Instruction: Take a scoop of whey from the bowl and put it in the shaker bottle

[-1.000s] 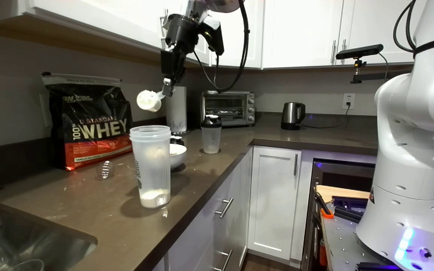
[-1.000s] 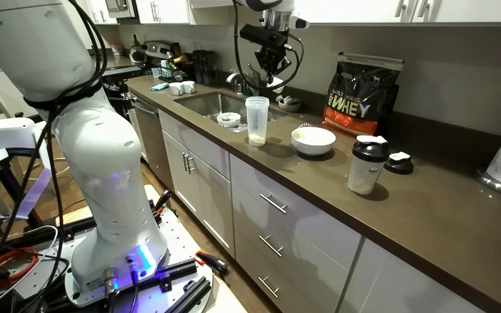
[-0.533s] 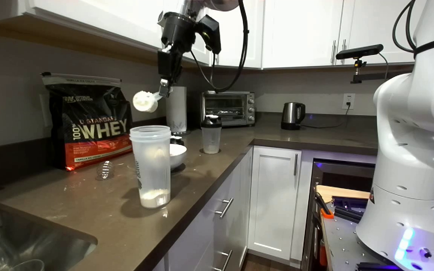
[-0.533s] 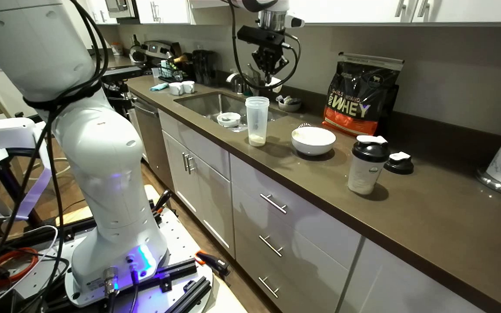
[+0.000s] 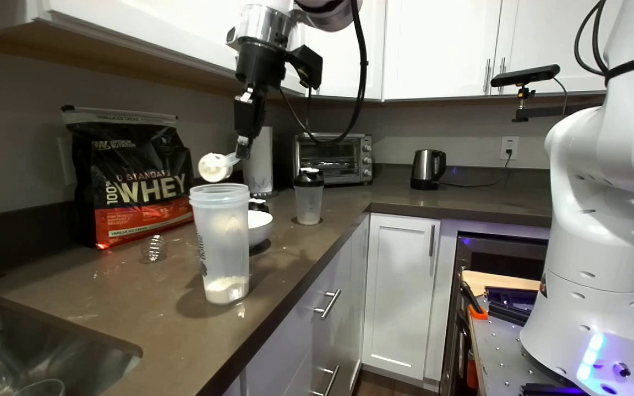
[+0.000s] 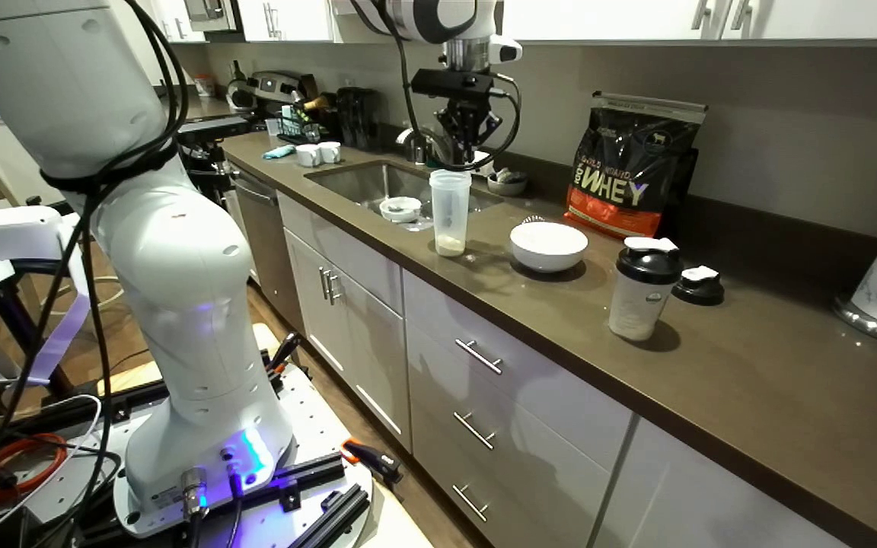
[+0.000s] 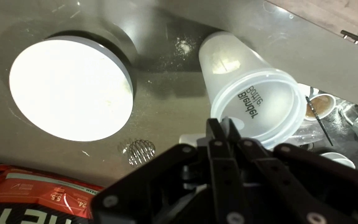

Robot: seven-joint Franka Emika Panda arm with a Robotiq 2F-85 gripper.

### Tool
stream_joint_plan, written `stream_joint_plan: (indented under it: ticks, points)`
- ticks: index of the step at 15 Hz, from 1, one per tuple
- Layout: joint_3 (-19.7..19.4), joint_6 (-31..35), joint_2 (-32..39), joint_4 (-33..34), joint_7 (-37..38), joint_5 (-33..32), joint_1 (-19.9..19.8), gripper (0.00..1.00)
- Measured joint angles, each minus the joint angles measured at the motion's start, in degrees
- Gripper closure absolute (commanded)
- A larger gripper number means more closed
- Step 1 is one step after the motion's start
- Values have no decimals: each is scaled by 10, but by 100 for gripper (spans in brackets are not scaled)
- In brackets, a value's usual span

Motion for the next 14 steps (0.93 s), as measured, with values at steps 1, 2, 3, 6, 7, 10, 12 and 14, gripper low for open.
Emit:
stream_joint_plan:
  ticks: [1,2,3,6,7,10,12,14]
  points:
    - [1,0,0,-3,0,0,1,99]
    - [1,0,0,-4,0,0,2,99]
    - [1,1,-1,-4,0,0,3,99]
    - [1,1,-1,-4,0,0,4,99]
    - [1,1,-1,-4,0,-1,4,99]
    - [3,2,-3,-4,0,-4,6,99]
    - [5,5,-8,-5,0,-9,6,99]
    - [7,11,-16,-7,0,-13,8,99]
